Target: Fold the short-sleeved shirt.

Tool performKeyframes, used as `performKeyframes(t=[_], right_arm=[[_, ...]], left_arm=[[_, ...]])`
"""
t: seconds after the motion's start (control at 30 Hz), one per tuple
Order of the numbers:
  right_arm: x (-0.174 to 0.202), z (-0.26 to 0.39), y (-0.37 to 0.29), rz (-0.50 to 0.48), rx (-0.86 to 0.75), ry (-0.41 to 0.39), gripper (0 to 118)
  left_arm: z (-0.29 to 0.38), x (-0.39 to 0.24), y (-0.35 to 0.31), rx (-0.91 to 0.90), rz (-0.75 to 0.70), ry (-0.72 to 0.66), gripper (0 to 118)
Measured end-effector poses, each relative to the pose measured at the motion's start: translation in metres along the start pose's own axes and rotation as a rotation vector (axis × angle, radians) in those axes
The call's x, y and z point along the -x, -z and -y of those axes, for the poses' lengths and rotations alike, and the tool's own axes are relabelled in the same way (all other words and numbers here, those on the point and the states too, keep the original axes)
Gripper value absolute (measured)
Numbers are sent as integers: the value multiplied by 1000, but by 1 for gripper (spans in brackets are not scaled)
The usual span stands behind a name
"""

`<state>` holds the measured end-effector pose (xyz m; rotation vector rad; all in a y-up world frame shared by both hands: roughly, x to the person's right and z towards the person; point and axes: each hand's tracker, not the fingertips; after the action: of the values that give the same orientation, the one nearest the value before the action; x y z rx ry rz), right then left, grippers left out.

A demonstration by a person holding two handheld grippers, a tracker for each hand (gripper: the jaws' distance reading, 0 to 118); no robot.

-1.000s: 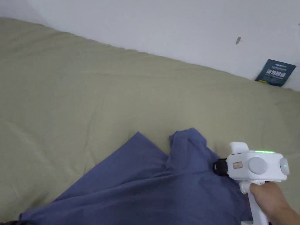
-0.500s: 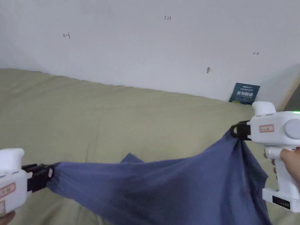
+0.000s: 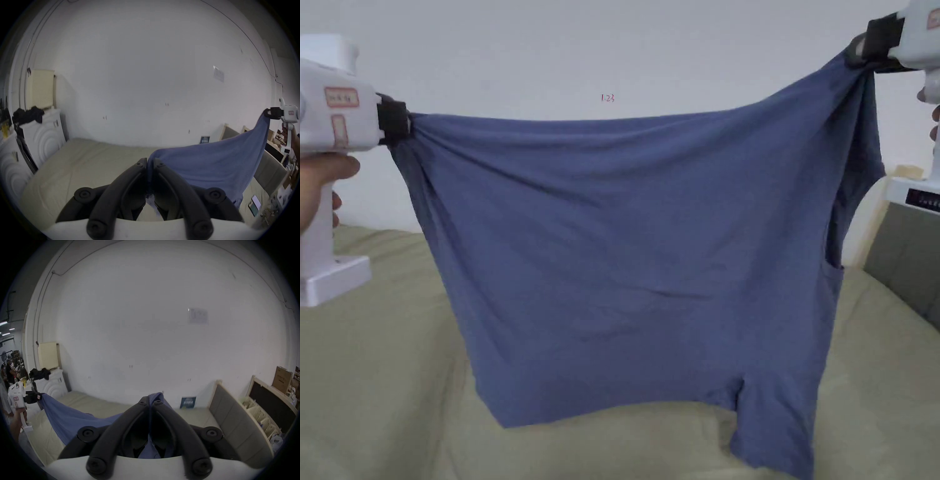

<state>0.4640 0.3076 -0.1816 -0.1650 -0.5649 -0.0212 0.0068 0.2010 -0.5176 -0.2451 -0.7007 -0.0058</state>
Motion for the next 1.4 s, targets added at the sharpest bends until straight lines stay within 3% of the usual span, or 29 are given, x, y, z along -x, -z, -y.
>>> performKeyframes(t=[0.23, 0.4, 0.57, 0.8, 0.93, 1.2, 1.33, 1.4], right_arm=[[-5, -13, 32, -17, -48, 35, 2], [-13, 36, 79, -8, -5, 67, 2], [-14, 75, 86, -11, 38, 72, 2], [-12, 124, -1, -58, 48, 145, 2], [-7, 184, -76, -98, 65, 241, 2], [23, 370, -210, -132, 298, 228, 2], [44, 468, -246, -108, 505, 166, 2], [45, 512, -248, -70, 599, 152, 2]], left_arm=[[-41, -3, 32, -60, -76, 62, 5], [1, -4, 74, -78, -148, 115, 5], [40, -6, 80, -59, -109, 81, 5], [100, -9, 6, -30, -63, 38, 5], [162, -17, -64, -11, -58, 33, 5], [333, -26, -189, 136, -49, 78, 5], [417, -34, -230, 266, -64, 199, 5], [450, -33, -242, 355, -47, 187, 5]])
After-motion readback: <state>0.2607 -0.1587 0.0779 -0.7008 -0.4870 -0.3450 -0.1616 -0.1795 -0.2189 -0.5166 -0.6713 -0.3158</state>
